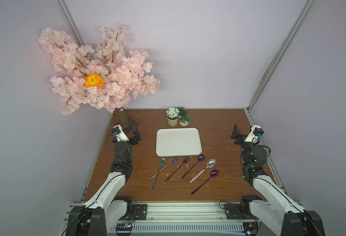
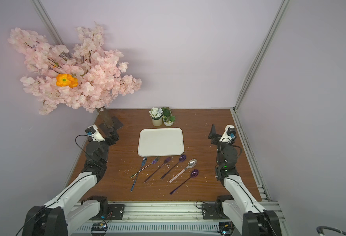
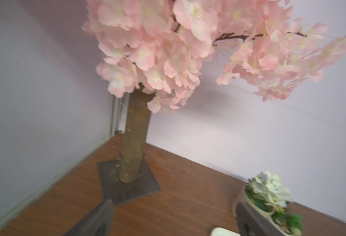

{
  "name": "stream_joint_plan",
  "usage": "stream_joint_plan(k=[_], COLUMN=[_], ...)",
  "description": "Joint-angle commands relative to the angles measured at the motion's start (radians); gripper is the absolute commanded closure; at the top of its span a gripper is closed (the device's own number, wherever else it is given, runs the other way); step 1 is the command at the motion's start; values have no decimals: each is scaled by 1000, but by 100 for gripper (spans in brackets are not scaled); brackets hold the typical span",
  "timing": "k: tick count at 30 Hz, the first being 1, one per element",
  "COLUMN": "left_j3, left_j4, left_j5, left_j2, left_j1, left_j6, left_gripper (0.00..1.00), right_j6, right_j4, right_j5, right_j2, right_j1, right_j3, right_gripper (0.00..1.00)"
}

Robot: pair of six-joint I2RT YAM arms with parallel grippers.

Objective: Set the spoon and fork side by side
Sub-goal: Pick up the fork at the center of the board.

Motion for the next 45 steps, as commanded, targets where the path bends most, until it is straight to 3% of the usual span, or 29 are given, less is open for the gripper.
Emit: stream_joint_plan(k=[1, 3, 8, 10, 15, 20, 24, 29, 36, 45], left_j3=[52, 122, 314, 343, 324, 370, 419, 437, 410, 432], left_j4=[-305, -449, -910, -1050, -1163, -1173, -1213, -1265, -1273, -1270], left_j5=[154, 195, 24, 59, 223, 219, 204, 167, 201, 121], left_j2=[15, 47, 137, 156, 172, 288, 365, 343, 410, 529], left_j1=[-88, -160, -419, -467, -514, -646, -657, -626, -527, -516], left_j6=[-124, -122, -142, -156, -130, -97, -95, -144, -139, -124], left_gripper=[9, 12, 16, 19, 33, 36, 38, 39, 53, 59], right_j6=[98, 101, 104, 110, 101, 88, 77, 75, 77, 77], right_j4=[-230, -293, -342, -335, -336, -335, -343, -340, -332, -331], right_j5=[-150, -201, -272, -281, -298, -309, -310, -304, -314, -308], right_j2=[-27, -21, -25, -34, -26, -4, -10, -41, -69, -107], right_j1=[1, 1, 1, 1, 2, 1, 1, 1, 1, 1], right_j3=[49, 88, 125, 121, 129, 136, 140, 126, 122, 107], right_gripper=[15, 19, 25, 25, 28, 28, 28, 28, 28, 27])
